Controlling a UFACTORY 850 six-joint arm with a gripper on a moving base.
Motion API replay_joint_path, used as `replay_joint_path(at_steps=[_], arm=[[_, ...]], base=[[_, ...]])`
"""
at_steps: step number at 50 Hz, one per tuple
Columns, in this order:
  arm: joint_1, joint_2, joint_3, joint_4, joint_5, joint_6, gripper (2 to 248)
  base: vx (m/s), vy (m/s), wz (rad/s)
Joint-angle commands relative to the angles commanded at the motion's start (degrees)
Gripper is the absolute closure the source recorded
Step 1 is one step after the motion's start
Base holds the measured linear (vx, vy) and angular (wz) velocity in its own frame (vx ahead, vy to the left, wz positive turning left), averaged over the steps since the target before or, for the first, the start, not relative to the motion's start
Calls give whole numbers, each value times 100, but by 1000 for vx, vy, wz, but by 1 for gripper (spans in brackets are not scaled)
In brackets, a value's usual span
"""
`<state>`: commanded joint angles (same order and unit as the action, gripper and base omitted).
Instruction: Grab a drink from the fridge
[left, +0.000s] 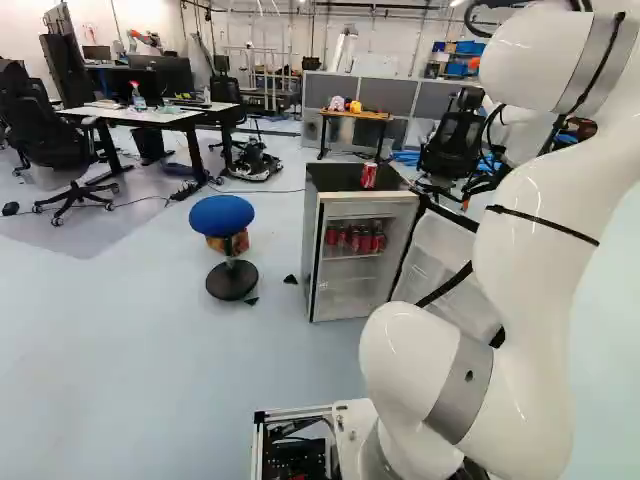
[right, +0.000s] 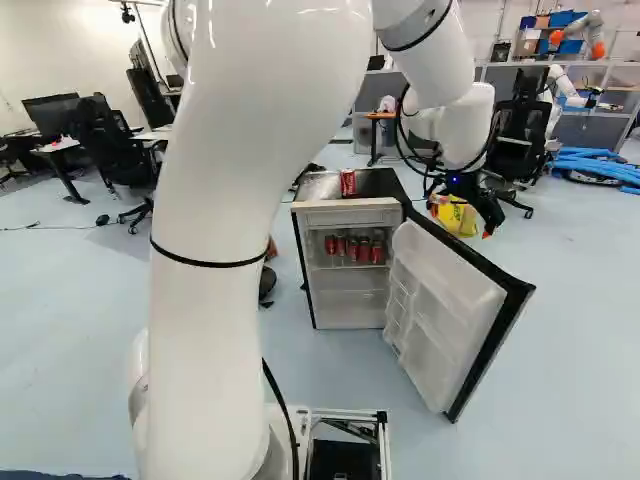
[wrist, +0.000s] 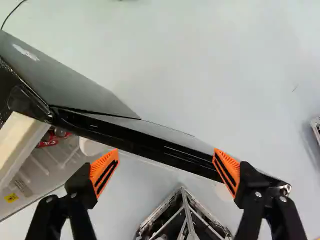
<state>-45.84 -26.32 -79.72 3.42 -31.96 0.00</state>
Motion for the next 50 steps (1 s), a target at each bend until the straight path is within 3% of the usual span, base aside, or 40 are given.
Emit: replay_joint_path(at_steps=[21,50], arm=[[-233,-378,-512,606,-306,0,3],[-539,-882,-1216,677,-518,0,3]], base=[[0,0,0],[0,0,0]])
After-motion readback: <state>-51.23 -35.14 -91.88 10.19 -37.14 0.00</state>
